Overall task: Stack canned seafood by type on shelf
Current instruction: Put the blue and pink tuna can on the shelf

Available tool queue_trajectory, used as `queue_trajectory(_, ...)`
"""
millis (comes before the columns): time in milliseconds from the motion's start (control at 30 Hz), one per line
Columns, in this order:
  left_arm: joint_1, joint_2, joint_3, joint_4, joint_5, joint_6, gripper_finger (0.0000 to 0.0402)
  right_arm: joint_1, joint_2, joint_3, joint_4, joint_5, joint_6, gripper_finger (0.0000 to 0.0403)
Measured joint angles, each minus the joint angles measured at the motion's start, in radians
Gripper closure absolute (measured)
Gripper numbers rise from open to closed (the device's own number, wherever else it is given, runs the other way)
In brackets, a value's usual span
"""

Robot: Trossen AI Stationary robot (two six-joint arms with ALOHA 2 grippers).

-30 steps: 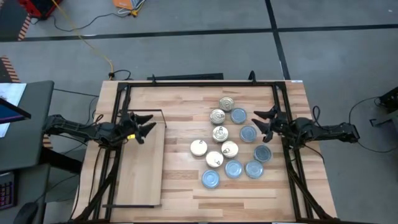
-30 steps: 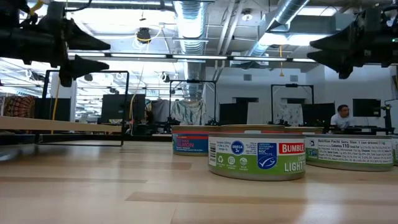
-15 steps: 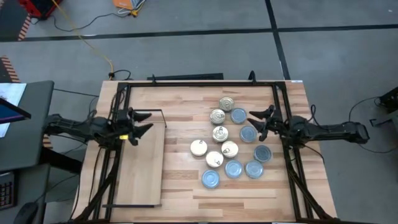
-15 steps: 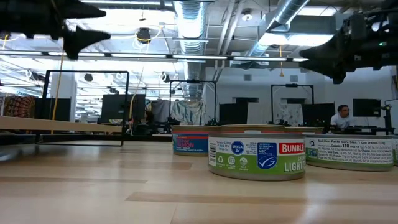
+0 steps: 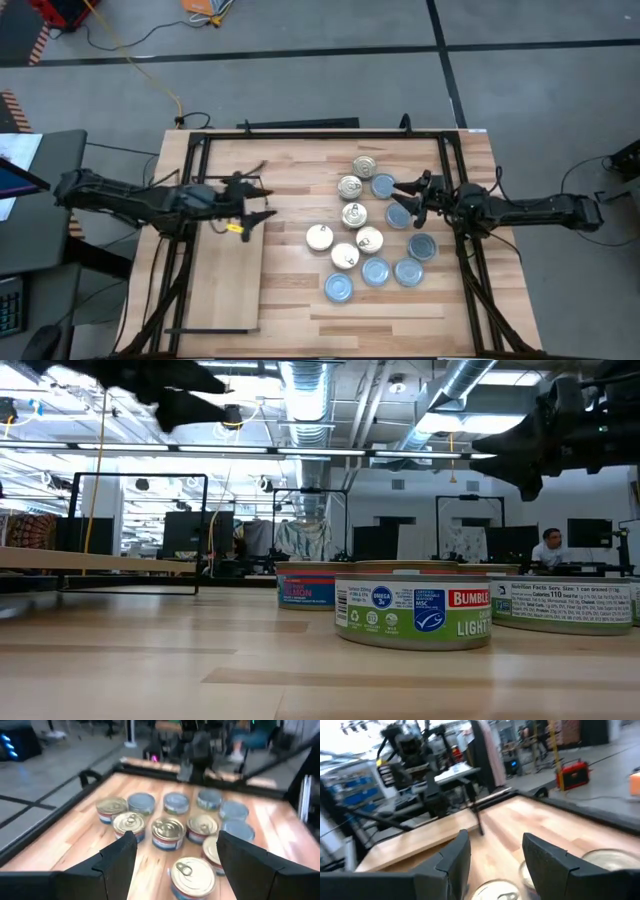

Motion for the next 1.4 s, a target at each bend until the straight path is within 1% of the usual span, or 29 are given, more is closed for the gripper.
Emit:
queue_trajectory(67, 0.029, 0.102, 0.072, -0.05, 0.047, 0.013, 0.0137, 0.0, 0.0, 0.018, -0.045, -0.017, 0.005, 0.0197)
queue_trajectory(167, 0.067, 0.244, 0.192, -0.135, 0.105, 0.021, 0.0137, 0.0, -0.007, 0.076, -0.165, -0.019, -0.001, 0.0197)
queue_trajectory(267, 0.096, 0.37, 0.312, -0.245, 0.166, 0.046, 0.0137, 0.0, -0.009, 0.148, -0.305, -0.02, -0.029, 0.0197)
queue_trajectory(367, 0.121, 0.486, 0.429, -0.366, 0.242, 0.067, 0.0137, 0.0, -0.009, 0.208, -0.402, -0.023, -0.061, 0.0197)
queue_trajectory(467, 0.141, 0.59, 0.534, -0.479, 0.311, 0.094, 0.0137, 0.003, -0.01, 0.225, -0.466, -0.027, -0.081, 0.0197)
queue_trajectory(567, 0.159, 0.682, 0.605, -0.559, 0.367, 0.113, 0.0137, 0.002, -0.009, 0.201, -0.49, -0.027, -0.097, 0.0197)
queue_trajectory(633, 0.175, 0.732, 0.629, -0.565, 0.401, 0.114, 0.0137, 0.002, -0.007, 0.168, -0.473, -0.027, -0.095, 0.0197)
queue_trajectory(733, 0.213, 0.805, 0.652, -0.557, 0.479, 0.114, 0.0139, 0.002, -0.006, 0.133, -0.44, -0.028, -0.089, 0.0197)
queue_trajectory(800, 0.24, 0.852, 0.655, -0.543, 0.537, 0.104, 0.0146, 0.002, -0.009, 0.127, -0.436, -0.029, -0.089, 0.0197)
queue_trajectory(867, 0.266, 0.895, 0.655, -0.531, 0.571, 0.097, 0.0155, 0.003, -0.01, 0.126, -0.436, -0.048, -0.089, 0.0197)
queue_trajectory(1000, 0.31, 0.953, 0.655, -0.52, 0.581, 0.096, 0.0178, 0.018, -0.01, 0.126, -0.436, -0.068, -0.095, 0.0197)
queue_trajectory(1100, 0.331, 0.987, 0.655, -0.514, 0.628, 0.091, 0.0197, 0.03, -0.01, 0.126, -0.433, -0.07, -0.099, 0.0197)
queue_trajectory(1167, 0.333, 1.006, 0.66, -0.513, 0.652, 0.096, 0.0209, 0.035, -0.01, 0.126, -0.423, -0.07, -0.109, 0.0197)
queue_trajectory(1300, 0.33, 1.048, 0.672, -0.512, 0.662, 0.113, 0.0235, 0.033, -0.01, 0.126, -0.379, -0.07, -0.131, 0.0197)
queue_trajectory(1400, 0.329, 1.051, 0.679, -0.509, 0.66, 0.124, 0.0263, 0.033, -0.009, 0.126, -0.377, -0.07, -0.132, 0.0197)
